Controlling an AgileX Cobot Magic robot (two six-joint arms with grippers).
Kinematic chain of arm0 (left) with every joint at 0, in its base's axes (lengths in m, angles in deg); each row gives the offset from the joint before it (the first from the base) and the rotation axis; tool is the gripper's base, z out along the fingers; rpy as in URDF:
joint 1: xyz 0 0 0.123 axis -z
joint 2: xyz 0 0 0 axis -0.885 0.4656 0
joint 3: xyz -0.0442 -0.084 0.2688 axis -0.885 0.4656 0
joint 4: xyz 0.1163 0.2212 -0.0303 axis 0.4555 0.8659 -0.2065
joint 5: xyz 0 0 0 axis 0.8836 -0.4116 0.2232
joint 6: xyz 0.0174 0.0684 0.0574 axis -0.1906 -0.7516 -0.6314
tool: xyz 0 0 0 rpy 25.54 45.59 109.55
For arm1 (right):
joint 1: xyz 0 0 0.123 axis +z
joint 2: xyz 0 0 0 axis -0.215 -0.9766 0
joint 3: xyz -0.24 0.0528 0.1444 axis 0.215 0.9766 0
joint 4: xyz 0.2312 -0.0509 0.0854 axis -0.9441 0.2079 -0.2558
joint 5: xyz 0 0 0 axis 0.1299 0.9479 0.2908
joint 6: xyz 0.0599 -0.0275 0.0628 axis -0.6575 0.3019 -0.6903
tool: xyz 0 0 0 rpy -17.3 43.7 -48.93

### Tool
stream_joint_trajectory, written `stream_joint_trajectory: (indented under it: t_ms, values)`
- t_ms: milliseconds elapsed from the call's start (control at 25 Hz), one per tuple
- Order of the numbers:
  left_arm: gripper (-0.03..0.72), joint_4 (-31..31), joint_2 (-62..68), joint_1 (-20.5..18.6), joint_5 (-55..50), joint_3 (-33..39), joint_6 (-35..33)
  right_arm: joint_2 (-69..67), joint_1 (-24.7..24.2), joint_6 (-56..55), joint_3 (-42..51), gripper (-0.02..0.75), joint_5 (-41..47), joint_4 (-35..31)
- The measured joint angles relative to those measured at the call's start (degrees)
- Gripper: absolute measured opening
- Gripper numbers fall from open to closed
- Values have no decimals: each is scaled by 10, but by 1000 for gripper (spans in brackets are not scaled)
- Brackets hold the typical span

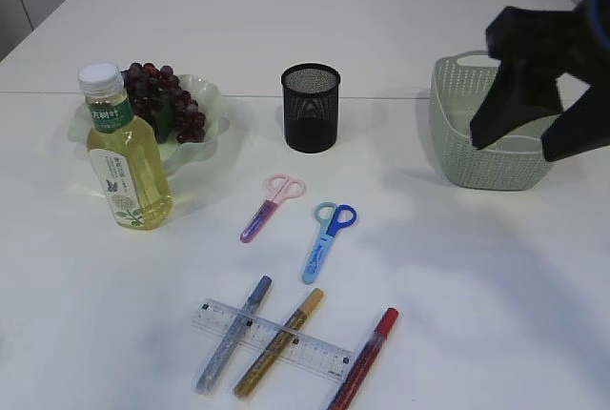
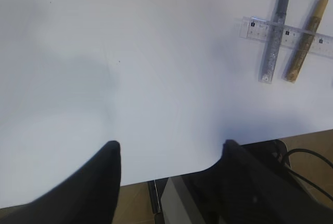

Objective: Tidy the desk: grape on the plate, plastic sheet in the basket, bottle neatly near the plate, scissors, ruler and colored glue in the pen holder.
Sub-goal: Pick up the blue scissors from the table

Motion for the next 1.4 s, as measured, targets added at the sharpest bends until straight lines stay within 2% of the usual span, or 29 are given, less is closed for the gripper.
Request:
stream_joint_trajectory:
  t_ms: [160,400,600,800,960,1400]
  values:
    - [443,0,0,0,-4,0,0,-28,80,-109,2,503,-26,76]
    - [443,0,0,0,-27,0,0,-151,138,-157,-24,503,-1,94]
    - [443,0,0,0,-35,0,0,-263,142,-190,-134,503,39,94]
    - [443,0,0,0,-35,0,0,-339,142,-236,-222,503,40,59]
    - [443,0,0,0,-35,0,0,-382,142,-246,-237,503,40,41]
    - [442,0,0,0,-35,0,0,-404,142,-261,-239,503,39,52]
